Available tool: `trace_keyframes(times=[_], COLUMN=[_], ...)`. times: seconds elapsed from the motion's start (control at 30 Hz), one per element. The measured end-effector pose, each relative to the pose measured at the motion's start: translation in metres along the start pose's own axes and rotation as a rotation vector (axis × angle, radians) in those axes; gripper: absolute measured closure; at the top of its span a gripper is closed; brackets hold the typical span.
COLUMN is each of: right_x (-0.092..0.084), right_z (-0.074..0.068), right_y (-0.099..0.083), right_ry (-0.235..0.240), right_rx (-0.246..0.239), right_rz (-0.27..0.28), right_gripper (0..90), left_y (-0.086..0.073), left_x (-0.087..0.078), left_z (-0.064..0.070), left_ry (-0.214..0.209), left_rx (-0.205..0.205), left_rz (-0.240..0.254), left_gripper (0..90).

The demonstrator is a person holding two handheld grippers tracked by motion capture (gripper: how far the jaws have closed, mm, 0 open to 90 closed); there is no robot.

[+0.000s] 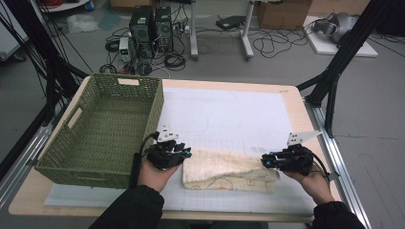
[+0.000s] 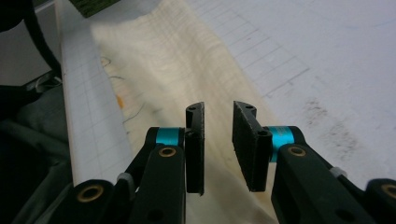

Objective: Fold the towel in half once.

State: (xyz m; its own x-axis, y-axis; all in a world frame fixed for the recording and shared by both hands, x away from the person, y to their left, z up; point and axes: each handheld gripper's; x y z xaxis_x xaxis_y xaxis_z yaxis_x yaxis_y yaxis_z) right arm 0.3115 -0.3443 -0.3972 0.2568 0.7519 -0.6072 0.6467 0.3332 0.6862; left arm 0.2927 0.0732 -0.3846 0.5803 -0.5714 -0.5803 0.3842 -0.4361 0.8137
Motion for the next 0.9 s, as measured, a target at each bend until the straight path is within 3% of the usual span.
trace_keyframes(times=[0.23, 0.4, 0.5, 0.57, 0.6, 0.67, 0.7, 0.77, 0.9], right_x=[0.001, 0.005, 0.008, 0.012, 0.014, 0.019, 0.023, 0.025, 0.018], right_z=[0.004, 0.015, 0.022, 0.027, 0.028, 0.031, 0.032, 0.035, 0.039], right_y=[0.000, -0.006, -0.008, -0.008, -0.008, -0.008, -0.007, -0.006, 0.003], right_ry=[-0.070, -0.185, -0.211, -0.218, -0.214, -0.200, -0.195, -0.219, -0.266], right_rx=[0.001, -0.006, -0.002, 0.002, 0.007, 0.009, 0.017, 0.020, 0.032], right_rz=[-0.014, -0.048, -0.067, -0.083, -0.098, -0.132, -0.146, -0.151, -0.095], right_gripper=[69.3, 59.8, 58.0, 62.1, 69.4, 81.9, 86.2, 89.4, 89.5], left_y=[-0.002, -0.008, -0.015, -0.020, -0.023, -0.027, -0.028, -0.027, -0.026], left_x=[0.011, 0.025, 0.037, 0.044, 0.047, 0.054, 0.055, 0.055, 0.054], left_z=[0.003, 0.005, 0.002, 0.000, -0.001, 0.000, 0.001, 0.003, 0.005], left_ry=[0.008, 0.016, 0.045, 0.053, 0.063, 0.066, 0.062, 0.075, 0.086], left_rx=[0.018, 0.014, 0.011, -0.009, -0.008, 0.011, 0.012, 0.020, 0.037], left_rz=[-0.018, -0.046, -0.076, -0.102, -0.117, -0.160, -0.150, -0.144, -0.148], left_gripper=[68.0, 67.2, 66.2, 64.5, 64.7, 69.3, 74.7, 84.8, 86.3])
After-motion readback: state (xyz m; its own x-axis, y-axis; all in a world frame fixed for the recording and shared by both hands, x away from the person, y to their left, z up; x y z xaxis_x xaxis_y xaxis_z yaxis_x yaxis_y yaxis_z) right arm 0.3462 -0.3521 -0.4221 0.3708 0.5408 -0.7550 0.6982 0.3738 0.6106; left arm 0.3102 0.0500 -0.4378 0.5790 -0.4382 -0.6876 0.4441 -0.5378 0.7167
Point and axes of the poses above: each handheld gripper's, and its own axes: x roughly forward along the jaws, y roughly out of its top, z roughly to its right, and after that the axes turned 12 degrees about x, right-handed
